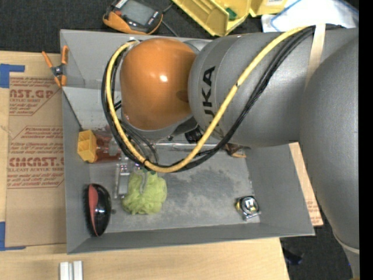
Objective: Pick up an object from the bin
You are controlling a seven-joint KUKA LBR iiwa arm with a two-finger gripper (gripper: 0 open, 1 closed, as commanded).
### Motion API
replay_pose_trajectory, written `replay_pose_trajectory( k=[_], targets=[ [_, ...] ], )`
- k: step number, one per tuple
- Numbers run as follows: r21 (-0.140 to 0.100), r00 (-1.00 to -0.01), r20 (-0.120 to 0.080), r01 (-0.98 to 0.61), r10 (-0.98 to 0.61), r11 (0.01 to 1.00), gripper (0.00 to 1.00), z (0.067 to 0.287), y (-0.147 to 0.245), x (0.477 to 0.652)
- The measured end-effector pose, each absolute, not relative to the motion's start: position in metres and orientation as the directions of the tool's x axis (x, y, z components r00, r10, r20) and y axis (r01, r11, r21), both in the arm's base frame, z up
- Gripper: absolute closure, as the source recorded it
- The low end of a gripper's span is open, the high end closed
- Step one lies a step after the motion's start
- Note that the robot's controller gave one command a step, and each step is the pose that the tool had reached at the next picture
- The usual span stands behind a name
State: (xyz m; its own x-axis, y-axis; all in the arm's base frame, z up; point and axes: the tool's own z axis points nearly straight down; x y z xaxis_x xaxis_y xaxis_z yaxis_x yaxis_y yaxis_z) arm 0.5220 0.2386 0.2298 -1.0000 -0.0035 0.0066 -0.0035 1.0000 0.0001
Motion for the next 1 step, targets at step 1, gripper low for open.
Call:
replay_pose_trajectory(
  k=[1],
  targets=[
    [0.002,-1.000,-0.001,-0.001,-0.001,1.000,0.00,0.2342,0.2371,0.5242]
  ],
)
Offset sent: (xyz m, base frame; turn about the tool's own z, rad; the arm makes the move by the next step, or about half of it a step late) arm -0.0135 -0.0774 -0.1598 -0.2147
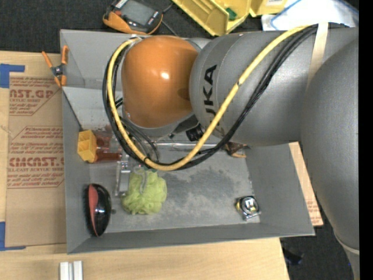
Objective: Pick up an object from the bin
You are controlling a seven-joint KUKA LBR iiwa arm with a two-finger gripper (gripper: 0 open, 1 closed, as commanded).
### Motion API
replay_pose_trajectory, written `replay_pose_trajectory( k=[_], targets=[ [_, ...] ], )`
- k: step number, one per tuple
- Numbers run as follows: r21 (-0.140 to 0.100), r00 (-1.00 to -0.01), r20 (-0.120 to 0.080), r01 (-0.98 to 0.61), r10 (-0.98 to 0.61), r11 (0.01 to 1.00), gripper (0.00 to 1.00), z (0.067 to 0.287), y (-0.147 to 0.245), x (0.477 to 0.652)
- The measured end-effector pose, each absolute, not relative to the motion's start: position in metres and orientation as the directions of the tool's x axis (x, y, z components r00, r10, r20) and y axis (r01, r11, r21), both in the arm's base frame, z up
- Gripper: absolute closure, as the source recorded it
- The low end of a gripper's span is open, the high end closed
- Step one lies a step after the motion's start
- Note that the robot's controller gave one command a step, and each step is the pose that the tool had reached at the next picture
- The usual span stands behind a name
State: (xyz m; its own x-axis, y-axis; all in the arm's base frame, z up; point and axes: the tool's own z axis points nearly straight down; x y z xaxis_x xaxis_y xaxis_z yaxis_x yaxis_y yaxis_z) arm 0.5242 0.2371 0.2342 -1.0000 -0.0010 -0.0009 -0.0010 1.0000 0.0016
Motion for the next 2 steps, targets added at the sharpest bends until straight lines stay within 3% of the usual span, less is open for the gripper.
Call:
replay_pose_trajectory(
  k=[1,2],
  targets=[
    [0.002,-0.984,-0.003,-0.181,-0.181,0.984,0.00,0.100,0.176,0.512],
    [0.006,-0.981,-0.018,-0.192,-0.192,0.981,0.00,0.163,0.167,0.501]
  ],
)
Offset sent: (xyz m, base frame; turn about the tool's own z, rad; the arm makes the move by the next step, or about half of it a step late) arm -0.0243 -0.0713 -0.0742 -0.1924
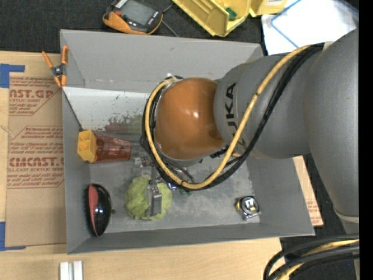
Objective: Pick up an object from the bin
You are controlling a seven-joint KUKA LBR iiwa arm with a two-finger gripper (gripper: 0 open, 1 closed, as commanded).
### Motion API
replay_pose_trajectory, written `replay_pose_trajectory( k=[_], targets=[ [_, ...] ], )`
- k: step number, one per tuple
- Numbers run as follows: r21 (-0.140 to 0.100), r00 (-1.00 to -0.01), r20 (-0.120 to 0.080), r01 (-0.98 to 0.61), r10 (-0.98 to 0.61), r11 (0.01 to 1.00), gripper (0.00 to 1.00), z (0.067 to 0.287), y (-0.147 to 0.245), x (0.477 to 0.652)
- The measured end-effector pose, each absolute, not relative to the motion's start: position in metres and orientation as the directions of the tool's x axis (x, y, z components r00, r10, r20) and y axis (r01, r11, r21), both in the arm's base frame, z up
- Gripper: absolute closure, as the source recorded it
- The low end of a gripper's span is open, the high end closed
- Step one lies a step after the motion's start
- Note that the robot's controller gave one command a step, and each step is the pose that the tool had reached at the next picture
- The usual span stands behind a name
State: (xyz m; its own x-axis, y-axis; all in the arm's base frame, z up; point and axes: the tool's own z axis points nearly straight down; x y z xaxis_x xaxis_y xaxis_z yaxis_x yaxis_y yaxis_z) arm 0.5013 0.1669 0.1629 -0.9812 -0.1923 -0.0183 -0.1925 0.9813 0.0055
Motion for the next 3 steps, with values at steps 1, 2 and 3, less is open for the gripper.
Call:
replay_pose_trajectory(
  k=[1,2,3],
  targets=[
    [0.003,-0.957,-0.002,-0.292,-0.292,0.957,0.00,0.100,0.155,0.489],
    [0.003,-0.935,-0.039,-0.353,-0.353,0.936,0.00,0.073,0.160,0.485],
    [0.003,-0.896,-0.012,-0.445,-0.445,0.896,1.00,0.071,0.154,0.498]
  ],
)
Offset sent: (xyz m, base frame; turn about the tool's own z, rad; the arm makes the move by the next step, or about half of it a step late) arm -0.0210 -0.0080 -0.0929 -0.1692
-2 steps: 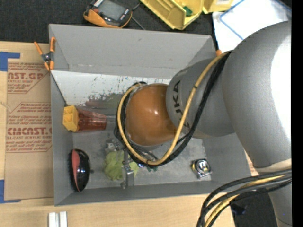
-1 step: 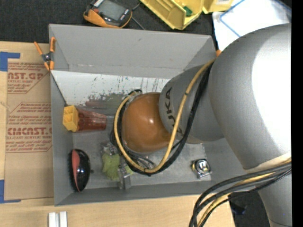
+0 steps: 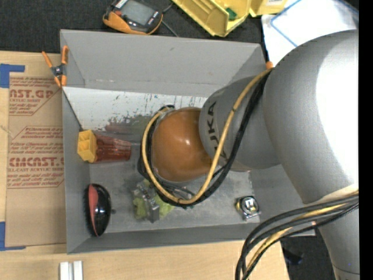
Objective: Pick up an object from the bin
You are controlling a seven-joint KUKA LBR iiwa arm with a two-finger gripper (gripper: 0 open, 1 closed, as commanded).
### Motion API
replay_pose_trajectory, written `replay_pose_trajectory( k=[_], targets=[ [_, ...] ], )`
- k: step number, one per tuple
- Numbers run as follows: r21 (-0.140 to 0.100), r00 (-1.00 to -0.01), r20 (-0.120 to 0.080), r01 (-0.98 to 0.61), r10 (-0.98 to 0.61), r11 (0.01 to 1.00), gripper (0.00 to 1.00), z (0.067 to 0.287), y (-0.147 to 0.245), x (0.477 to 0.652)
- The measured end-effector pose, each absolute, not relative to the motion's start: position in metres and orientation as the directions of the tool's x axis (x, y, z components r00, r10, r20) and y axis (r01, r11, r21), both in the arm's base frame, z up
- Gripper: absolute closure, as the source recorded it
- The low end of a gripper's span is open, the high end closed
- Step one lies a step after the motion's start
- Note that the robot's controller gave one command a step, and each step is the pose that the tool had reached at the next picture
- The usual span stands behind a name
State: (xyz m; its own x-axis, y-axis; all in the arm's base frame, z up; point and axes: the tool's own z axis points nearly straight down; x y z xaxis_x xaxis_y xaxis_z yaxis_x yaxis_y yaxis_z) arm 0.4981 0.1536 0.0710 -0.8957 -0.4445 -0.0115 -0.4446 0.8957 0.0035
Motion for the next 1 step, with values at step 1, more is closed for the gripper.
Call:
replay_pose_trajectory(
  k=[1],
  targets=[
    [0.004,-0.896,-0.012,-0.444,-0.444,0.896,1.00,0.0710,0.1537,0.4980]
  ],
)
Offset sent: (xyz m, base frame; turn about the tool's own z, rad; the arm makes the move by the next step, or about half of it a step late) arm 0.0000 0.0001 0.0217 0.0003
